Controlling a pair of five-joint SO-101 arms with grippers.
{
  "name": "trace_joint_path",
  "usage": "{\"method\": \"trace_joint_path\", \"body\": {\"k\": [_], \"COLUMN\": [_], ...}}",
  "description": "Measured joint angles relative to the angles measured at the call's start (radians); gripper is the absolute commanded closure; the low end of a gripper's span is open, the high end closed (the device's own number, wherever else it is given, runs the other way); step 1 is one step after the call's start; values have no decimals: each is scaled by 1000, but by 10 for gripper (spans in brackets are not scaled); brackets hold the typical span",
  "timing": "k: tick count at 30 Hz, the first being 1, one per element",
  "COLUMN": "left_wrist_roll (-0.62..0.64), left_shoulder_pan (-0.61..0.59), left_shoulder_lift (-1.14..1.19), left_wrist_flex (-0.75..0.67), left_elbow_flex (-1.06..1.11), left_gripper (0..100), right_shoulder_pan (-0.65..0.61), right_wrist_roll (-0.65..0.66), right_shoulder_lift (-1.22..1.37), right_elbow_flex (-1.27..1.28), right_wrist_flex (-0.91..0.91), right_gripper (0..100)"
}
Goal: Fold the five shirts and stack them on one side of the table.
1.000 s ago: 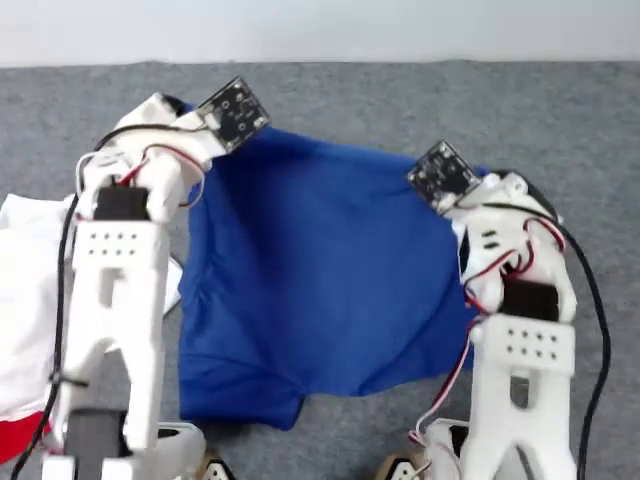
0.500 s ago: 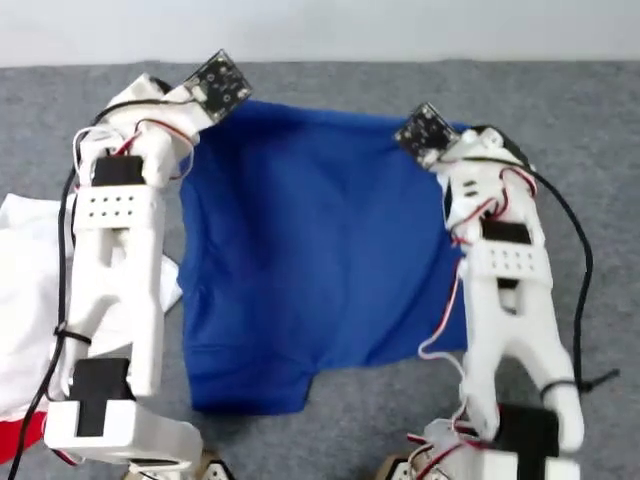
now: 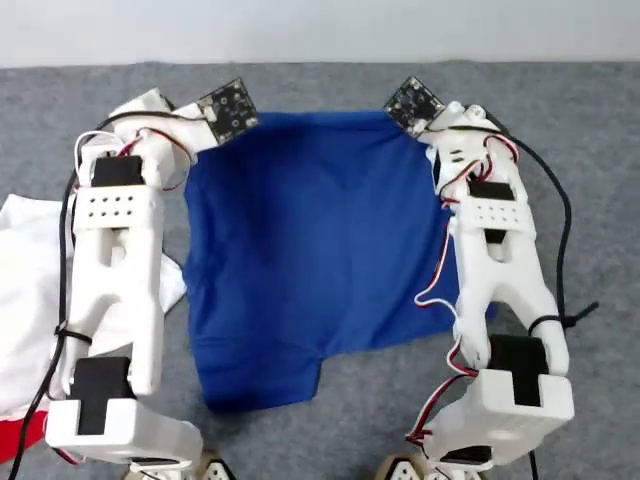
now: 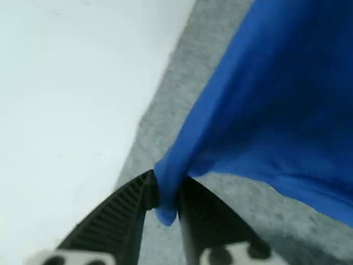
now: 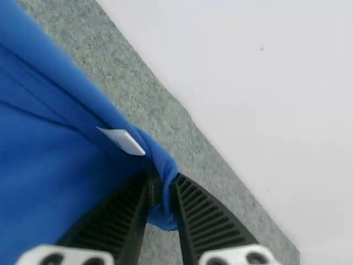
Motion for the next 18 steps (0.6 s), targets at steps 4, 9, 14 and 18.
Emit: {"method": "trace_joint_path", "body": {"k": [4, 9, 14, 18], "left_wrist_roll": [-32, -35, -35, -35], "left_shoulder_pan": [0, 0, 0, 0], "left_shoulder_lift": [-2, -63, -146, -204], "left_wrist_flex": [170, 463, 715, 876], "left_elbow_flex": [-23, -26, -26, -25], "left_gripper": [986, 986, 986, 986], "right_shoulder_pan": [0, 0, 2, 2], "right_wrist_roll": [0, 0, 0, 0], "right_shoulder_lift": [0, -25, -83, -112], "right_elbow_flex": [-6, -6, -8, -8], "right_wrist_flex": [146, 377, 620, 783], "right_gripper": [988, 988, 988, 988]}}
